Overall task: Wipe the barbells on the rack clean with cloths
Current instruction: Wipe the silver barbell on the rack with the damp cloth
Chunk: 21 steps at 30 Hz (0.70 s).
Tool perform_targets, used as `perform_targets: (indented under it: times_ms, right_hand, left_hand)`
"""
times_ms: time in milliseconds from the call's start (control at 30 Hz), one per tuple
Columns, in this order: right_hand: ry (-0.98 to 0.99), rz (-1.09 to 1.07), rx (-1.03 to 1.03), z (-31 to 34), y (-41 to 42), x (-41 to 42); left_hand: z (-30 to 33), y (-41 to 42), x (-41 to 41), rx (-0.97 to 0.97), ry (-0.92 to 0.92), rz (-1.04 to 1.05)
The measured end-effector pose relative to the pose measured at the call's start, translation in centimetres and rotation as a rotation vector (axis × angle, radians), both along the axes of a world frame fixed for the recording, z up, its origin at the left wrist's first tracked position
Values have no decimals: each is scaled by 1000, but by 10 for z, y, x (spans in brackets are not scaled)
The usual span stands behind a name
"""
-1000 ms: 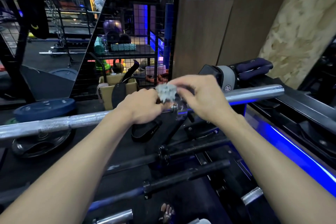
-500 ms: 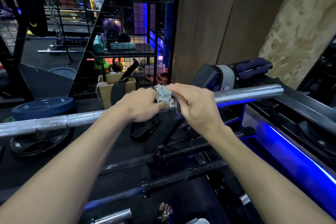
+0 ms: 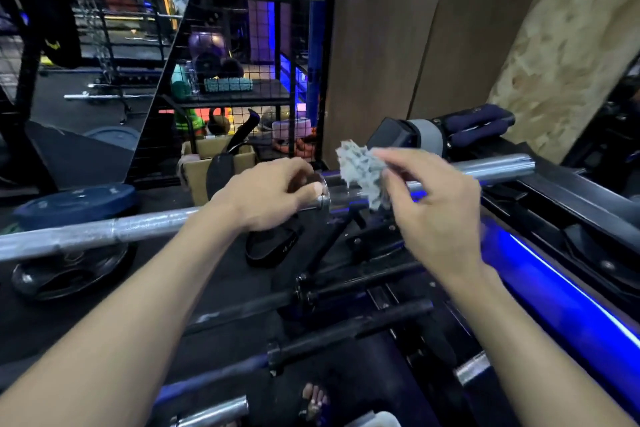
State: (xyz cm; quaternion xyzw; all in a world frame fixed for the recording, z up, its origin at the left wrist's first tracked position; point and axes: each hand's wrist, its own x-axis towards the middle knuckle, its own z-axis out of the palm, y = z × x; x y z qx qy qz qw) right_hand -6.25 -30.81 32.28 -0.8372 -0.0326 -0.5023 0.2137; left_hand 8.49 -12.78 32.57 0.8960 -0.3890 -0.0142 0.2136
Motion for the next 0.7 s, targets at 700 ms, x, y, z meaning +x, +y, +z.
perform_targets:
  times_ms: [700]
  right_hand:
    - [148,38,-168,-19,17,42]
  left_hand:
    - [-4,2,-1,-94,-42,12]
